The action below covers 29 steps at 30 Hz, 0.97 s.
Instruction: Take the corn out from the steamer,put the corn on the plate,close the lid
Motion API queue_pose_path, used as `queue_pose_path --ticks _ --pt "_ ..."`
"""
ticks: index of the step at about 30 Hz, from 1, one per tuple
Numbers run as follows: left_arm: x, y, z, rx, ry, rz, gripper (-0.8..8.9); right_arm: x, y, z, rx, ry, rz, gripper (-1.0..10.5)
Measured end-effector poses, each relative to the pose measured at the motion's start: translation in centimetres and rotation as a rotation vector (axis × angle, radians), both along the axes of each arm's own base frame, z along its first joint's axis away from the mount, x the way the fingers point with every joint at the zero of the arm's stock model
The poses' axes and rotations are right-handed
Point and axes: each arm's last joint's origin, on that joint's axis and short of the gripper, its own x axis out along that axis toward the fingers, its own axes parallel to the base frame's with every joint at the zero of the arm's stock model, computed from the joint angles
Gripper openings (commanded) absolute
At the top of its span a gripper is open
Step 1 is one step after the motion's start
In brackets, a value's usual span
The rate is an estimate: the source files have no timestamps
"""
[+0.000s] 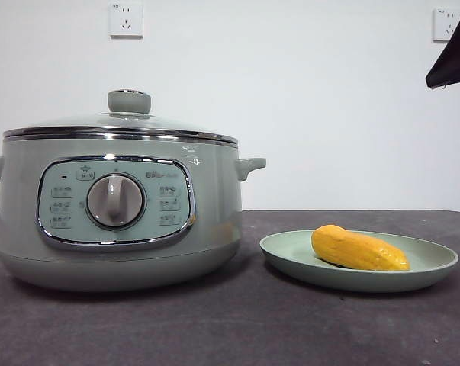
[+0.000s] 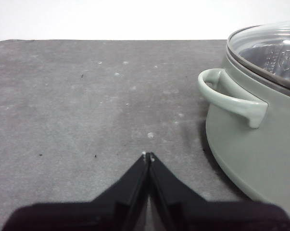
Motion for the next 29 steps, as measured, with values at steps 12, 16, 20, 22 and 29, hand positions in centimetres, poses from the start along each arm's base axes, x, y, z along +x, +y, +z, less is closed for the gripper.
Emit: queue_pose_path --ticks 12,16,20,22,29 --pt "0.0 0.0 0.0 0.0 0.0 0.0 -0.03 0.0 0.0 0.0 0.0 -0.001 0.0 0.0" --pt "0.0 0.0 0.0 0.0 0.0 0.0 -0.03 -0.4 -0.2 0.0 -0.054 -0.018 0.02 0.0" --pt "0.0 0.0 0.0 0.0 0.0 0.0 -0.03 -1.0 -1.4 0.4 -0.105 -0.077 -0.005 0.0" --pt "0.0 0.0 0.0 0.0 0.0 0.0 -0.03 -1.3 -2.2 0.2 -0.105 -0.114 -0.054 0.0" --pt "0.0 0.0 0.0 0.0 0.0 0.0 -0.03 -2.8 -4.8 -2.8 -0.057 -0.234 -0.16 0.0"
